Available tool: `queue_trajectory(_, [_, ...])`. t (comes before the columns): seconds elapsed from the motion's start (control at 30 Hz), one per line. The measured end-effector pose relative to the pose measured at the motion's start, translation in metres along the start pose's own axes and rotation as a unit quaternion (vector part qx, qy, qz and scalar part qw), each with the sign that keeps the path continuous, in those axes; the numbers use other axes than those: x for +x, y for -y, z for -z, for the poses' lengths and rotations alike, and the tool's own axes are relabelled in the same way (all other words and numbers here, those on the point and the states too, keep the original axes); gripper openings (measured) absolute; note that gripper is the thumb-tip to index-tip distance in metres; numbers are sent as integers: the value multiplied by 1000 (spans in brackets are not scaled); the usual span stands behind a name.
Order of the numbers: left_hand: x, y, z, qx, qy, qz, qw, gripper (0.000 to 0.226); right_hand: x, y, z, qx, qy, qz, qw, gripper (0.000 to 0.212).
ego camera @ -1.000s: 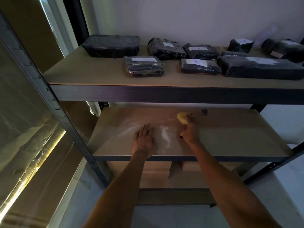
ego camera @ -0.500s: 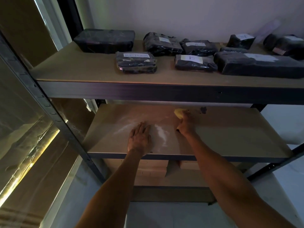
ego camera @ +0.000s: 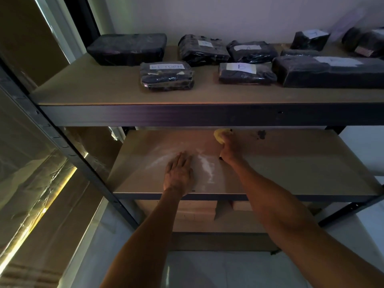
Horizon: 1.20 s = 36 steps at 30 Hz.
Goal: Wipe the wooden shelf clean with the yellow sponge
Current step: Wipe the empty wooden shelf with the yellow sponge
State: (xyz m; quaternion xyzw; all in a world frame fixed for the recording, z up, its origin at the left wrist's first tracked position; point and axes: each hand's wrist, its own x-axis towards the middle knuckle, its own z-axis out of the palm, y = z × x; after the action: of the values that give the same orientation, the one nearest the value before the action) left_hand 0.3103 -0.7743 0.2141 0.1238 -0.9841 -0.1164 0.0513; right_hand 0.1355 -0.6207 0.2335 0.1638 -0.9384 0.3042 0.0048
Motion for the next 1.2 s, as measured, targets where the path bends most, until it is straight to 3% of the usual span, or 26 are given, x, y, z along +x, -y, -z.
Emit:
queue_trajectory(0.1, [0,1,0,-4,-5,-2,1000,56,-21,12,-19,24,79,132,988,53])
queue_trajectory(0.17, [-1,-1,2,-7,-6,-4,1000,56,-21,10,-18,33,94,163,982,52])
queue_trajectory(0.3, [0,-2,2,-7,-6,-6,1000,55,18,-10,-7,44,-21,55,997,53])
queue_trajectory(0.4, [1,-2,0,-1,-8,-1,1000,55,32,-6,-14,35,11,-1,999,51])
queue_trajectory(0.57, [-1,-2,1,-8,-23,-11,1000,56,-1,31,-42,59,137,192,970,44])
queue_trajectory(0.63, [-2,-3,2,-7,-27,-13,1000,55,2,31,-35,59,131,221,965,47])
queue_trajectory(0.77, [1,-4,1,1,-23,-7,1000,57,28,6,-21,56,9,109,992,49])
queue_trajectory(0.83, [1,-3,1,5,-27,-10,1000,57,28,4,-23,44,31,100,994,50])
queue_trajectory(1.03, [-3,-2,0,-3,-28,-15,999,59,-13,24,-26,59,174,234,955,47])
queue_trajectory(1.1, [-2,-1,0,2,-27,-14,1000,57,-8,12,-8,70,114,208,969,55])
queue_trajectory(1.2, [0,-2,1,13,-16,-11,1000,56,-5,-22,18,31,27,82,996,62])
